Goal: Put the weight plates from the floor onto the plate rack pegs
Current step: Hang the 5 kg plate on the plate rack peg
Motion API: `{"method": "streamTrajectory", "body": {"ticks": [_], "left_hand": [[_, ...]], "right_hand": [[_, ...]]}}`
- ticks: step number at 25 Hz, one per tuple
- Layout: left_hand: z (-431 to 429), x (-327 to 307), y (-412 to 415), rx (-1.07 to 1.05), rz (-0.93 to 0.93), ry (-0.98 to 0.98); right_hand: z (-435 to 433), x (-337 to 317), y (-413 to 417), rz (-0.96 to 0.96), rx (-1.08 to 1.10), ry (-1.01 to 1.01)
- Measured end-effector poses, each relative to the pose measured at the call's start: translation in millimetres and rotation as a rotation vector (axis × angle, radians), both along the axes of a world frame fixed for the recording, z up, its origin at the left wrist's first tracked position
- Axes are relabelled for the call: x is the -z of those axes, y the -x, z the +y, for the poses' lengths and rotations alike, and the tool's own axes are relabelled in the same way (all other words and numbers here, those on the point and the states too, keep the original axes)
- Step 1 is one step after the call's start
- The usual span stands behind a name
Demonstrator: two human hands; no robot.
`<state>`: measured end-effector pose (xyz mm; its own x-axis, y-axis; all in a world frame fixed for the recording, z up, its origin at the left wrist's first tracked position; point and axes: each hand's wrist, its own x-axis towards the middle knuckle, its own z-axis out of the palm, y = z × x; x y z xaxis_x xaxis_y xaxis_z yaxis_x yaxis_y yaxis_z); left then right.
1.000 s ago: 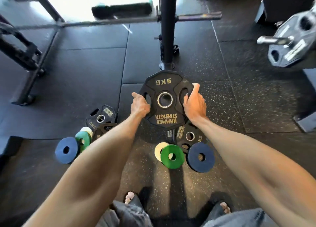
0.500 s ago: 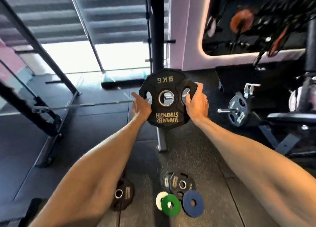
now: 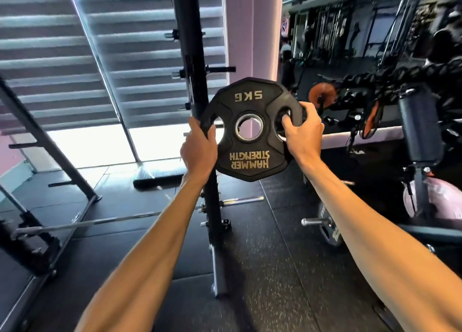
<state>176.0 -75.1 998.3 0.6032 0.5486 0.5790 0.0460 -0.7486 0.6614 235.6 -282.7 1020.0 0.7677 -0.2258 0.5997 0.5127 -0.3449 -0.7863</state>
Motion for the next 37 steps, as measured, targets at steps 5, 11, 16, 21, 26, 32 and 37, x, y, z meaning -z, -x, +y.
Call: {"method": "streamTrajectory", "body": {"ticks": [5, 11, 16, 21, 26, 32, 37], "left_hand": [[-37.6, -42.6, -77.1, 0.077, -0.081, 0.070], [-44.2, -89.9, -176.3, 0.084, -0.155, -0.007], [-21.3, -87.8, -300.9, 0.052, -0.204, -0.061], [8.3, -86.8, -443.3, 0.066, -0.260, -0.080], [25.8, -87.8, -563.0, 0.058, -0.245, -0.056], [45.0, -74.0, -701.3, -0.035, -0.261, -0.044], [67.4, -72.1, -798.5, -0.157, -0.247, -0.019]], "right_hand": [[-39.9, -57.9, -94.6, -0.086, -0.076, 0.043], [-56.7, -77.4, -211.0, -0.083, -0.154, -0.031], [-36.1, -68.0, -338.7, -0.086, -0.154, -0.075], [-3.3, -64.5, -471.6, -0.126, -0.112, -0.118], [21.3, -60.6, -589.1, -0.131, -0.090, -0.144], [57.9, -44.0, -743.3, -0.125, -0.178, -0.182], [93.2, -48.8, -857.0, -0.116, -0.323, -0.162]]}}
